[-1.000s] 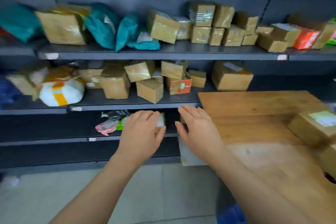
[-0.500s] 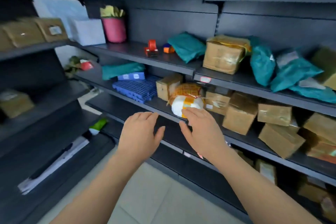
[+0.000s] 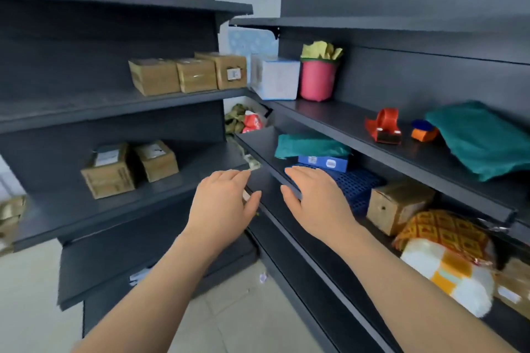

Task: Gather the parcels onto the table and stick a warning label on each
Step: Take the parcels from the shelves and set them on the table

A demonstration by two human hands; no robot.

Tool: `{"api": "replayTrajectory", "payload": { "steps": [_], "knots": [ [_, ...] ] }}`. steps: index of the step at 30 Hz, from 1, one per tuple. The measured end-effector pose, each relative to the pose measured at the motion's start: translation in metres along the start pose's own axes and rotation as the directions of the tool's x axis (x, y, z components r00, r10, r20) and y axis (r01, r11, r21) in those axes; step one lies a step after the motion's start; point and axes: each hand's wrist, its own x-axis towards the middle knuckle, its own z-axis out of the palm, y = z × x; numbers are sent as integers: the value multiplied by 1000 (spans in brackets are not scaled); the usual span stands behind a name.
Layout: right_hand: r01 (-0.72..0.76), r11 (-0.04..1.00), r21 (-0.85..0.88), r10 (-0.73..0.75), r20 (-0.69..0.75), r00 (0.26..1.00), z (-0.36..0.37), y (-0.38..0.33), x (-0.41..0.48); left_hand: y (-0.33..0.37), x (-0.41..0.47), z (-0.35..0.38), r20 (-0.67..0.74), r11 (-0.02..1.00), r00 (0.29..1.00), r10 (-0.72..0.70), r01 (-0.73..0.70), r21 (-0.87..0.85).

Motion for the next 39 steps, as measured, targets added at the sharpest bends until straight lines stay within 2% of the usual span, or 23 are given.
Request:
{"api": "replayTrajectory", "payload": {
  "steps": [10,16,22,30,39],
  "knots": [
    [221,970,102,-223,9,975,80,-8,204,-115,126,15,-122,958,958,-261,273,92],
    [287,946,150,-289,-6,957,128,-46,312,-204,189,4,-163,918,926,-341,365,152],
    [296,940,169,-295,-32,955,171,-96,409,-297,258,-12,-172,907,926,-336,367,208],
    [263,962,76,-259,-58,964,219,-135,526,-400,351,-10,-111,931,947,-302,318,177],
    [200,978,-66,-191,124,974,262,-133,601,-456,419,27,47,946,945,-324,322,41]
  ]
}}
